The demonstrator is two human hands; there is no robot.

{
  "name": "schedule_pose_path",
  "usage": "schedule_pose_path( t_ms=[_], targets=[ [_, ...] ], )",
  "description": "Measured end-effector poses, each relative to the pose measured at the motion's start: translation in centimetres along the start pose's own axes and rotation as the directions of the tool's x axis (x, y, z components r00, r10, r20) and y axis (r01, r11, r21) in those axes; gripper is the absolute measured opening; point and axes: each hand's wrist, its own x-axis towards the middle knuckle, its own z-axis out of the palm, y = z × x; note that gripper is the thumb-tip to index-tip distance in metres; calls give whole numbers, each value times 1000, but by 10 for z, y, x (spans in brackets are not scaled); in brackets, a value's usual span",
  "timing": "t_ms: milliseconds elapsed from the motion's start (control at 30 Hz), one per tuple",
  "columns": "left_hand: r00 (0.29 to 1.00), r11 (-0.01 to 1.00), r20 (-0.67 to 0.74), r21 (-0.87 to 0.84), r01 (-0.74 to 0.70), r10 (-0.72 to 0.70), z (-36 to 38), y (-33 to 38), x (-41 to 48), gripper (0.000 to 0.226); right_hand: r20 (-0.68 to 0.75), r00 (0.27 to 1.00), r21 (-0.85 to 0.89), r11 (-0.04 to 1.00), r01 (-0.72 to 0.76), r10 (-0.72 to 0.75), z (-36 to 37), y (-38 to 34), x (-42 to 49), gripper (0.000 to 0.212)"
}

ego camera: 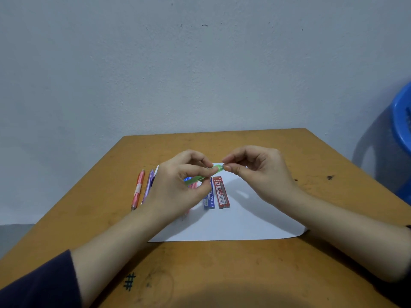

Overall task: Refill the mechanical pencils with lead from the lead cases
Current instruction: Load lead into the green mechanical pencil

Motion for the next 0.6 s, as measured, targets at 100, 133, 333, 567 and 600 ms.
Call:
schedule_pose_path(
  t_ms=[100, 133, 333, 567, 600],
  targets=[
    [1000, 999, -2, 33, -8, 8, 0, 1, 0, 17, -19, 995, 118, 989, -90, 93, -1, 1, 2, 25],
    [1000, 999, -6, 40, -12, 12, -1, 1, 0, 16, -20, 990, 175, 975, -136, 141, -1, 2, 2, 23],
    [999, 998, -19, 28, -47, 48, 0, 6, 0, 14, 70, 940, 338, 879, -336, 333, 3, 10, 2, 12],
    [963, 937, 30, -225, 268, -268, 0, 24, 1, 17, 138, 872, 706, 571, -420, 470, 5, 0, 8, 13],
    [930, 889, 50, -278, 363, -364, -1, 28, 1, 15, 135, 860, 755, 511, -411, 492, 4, -1, 10, 14]
  ],
)
